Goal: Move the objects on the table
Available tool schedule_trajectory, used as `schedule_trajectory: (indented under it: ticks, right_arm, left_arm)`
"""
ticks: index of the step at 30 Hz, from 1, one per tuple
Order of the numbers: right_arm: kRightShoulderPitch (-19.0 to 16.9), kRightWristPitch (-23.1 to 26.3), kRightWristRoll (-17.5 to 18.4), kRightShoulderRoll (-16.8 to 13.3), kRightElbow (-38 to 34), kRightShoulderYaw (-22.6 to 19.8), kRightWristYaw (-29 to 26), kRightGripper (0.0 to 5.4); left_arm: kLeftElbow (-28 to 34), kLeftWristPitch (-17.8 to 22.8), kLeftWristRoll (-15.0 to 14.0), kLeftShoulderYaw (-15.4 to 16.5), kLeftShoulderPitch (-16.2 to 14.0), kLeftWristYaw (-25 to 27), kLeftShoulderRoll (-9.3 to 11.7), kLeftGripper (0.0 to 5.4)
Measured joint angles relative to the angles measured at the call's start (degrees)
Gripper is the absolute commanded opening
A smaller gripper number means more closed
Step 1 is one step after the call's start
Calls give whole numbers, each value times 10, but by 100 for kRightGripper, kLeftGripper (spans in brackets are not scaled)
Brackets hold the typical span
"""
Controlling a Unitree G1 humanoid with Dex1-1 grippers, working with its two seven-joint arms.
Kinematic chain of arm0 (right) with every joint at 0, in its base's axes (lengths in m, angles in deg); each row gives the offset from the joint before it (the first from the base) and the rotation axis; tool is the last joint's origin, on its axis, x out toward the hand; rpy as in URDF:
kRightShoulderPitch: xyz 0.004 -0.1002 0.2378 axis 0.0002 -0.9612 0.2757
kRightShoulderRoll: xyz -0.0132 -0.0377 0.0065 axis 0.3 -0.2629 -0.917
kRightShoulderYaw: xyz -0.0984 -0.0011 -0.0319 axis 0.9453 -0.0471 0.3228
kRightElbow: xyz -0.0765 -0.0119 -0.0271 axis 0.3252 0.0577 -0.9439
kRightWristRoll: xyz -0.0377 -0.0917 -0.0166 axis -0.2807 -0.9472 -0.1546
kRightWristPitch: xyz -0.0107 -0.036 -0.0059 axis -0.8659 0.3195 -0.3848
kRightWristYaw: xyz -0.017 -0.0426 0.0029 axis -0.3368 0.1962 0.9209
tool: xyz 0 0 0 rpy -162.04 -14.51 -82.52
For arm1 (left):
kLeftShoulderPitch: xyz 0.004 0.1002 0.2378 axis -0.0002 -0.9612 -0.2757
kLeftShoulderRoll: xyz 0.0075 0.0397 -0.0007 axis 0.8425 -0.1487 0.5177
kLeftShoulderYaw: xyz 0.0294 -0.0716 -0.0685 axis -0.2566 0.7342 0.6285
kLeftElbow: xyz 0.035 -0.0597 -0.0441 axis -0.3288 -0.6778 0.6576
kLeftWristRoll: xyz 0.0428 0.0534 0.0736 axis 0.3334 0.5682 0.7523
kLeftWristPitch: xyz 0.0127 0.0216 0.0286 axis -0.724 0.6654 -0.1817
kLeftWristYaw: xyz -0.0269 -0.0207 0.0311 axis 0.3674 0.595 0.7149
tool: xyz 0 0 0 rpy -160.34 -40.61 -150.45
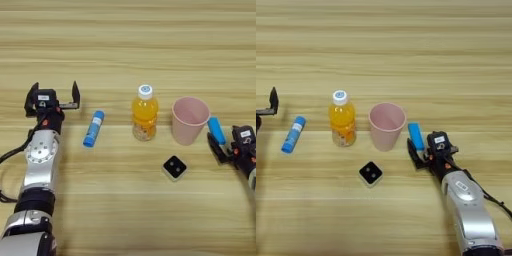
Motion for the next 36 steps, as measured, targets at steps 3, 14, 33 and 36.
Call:
schedule_trajectory:
  ticks: [3,14,33,36]
  right_arm:
    - [0,30,10,4,-13,-1,0,335]
    - [-1,56,17,6,-29,2,2,212]
    - [-33,81,24,5,-66,-39,21,141]
    - [-37,86,26,5,-70,-52,29,141]
  left_arm:
    - [0,0,0,0,0,0,0,540]
    - [0,0,0,0,0,0,0,540]
    - [0,0,1,0,0,0,0,540]
    - [0,0,1,0,0,-2,0,540]
